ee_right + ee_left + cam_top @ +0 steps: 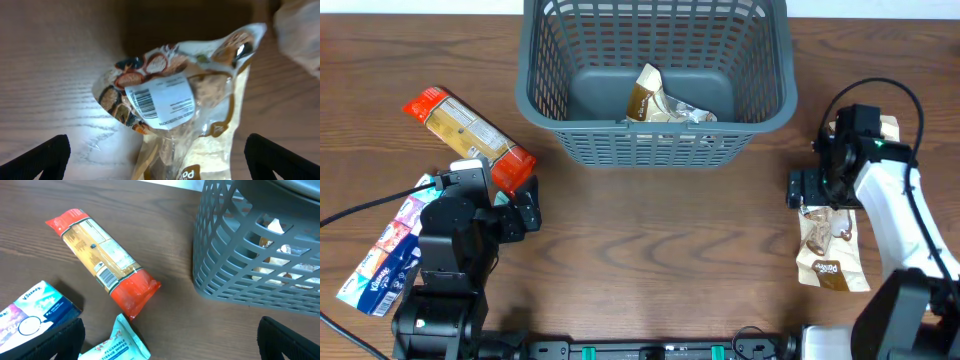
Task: Pack container
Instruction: 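Lower the right gripper and grasp another snack pouch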
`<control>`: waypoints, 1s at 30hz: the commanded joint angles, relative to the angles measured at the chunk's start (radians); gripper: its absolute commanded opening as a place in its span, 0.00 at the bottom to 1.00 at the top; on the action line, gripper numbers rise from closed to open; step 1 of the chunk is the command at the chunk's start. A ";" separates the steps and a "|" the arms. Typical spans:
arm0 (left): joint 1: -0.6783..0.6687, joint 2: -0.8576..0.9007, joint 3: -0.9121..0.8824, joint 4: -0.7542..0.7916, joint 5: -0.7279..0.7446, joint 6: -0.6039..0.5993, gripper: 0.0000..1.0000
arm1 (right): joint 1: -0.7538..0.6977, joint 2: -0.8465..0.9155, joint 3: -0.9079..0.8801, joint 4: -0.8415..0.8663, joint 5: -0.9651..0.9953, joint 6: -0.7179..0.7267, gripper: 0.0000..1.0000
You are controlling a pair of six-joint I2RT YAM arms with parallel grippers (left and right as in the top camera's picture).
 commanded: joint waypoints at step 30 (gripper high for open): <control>0.004 -0.002 0.021 -0.001 -0.009 -0.012 0.99 | -0.076 0.002 -0.128 0.227 0.033 -0.098 0.96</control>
